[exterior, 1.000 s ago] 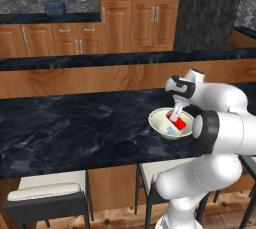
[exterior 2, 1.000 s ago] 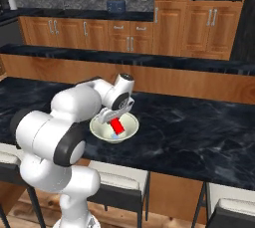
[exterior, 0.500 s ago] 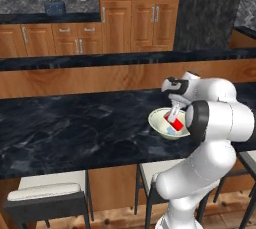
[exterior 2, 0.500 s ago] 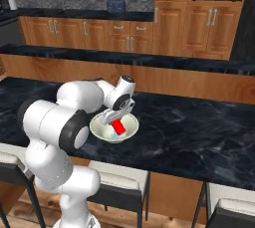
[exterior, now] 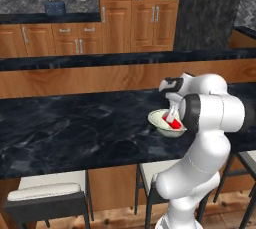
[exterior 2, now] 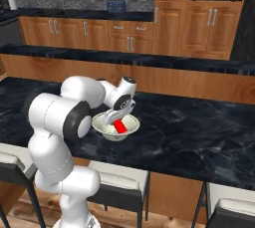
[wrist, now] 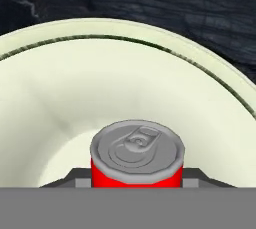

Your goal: Open the fridge, grab two sodas, and place both sodas inside the bowl with ice on the dining counter.

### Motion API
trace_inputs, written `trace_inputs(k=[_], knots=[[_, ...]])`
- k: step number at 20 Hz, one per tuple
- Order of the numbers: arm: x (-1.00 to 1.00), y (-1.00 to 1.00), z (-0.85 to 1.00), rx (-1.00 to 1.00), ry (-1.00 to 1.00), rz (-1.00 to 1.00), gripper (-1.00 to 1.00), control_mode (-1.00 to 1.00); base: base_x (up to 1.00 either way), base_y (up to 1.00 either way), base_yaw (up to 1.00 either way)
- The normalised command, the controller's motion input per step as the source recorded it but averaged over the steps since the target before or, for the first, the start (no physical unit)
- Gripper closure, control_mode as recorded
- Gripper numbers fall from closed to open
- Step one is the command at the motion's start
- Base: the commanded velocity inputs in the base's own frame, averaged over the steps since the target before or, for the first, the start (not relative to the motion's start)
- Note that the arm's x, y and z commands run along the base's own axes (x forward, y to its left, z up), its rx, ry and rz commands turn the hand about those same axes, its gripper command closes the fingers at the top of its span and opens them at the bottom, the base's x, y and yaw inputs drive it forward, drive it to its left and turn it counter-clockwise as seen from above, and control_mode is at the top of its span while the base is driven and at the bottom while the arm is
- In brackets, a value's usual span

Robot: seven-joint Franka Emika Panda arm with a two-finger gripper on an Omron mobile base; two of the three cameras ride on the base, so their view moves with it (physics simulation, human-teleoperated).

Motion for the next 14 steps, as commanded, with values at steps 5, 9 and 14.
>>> trace_inputs(k=[5, 9, 14], knots=[[0.0, 0.0, -0.16, 0.0, 0.0, 0.02, 1.0, -1.0, 0.0, 0.0, 0.0], [-0.02, 0.0, -0.1, -0.01, 0.0, 0.01, 1.0, -1.0, 0.0, 0.0, 0.0], [-0.53, 0.03, -0.01, -0.05, -0.06, 0.0, 1.0, -1.0, 0.0, 0.0, 0.0]])
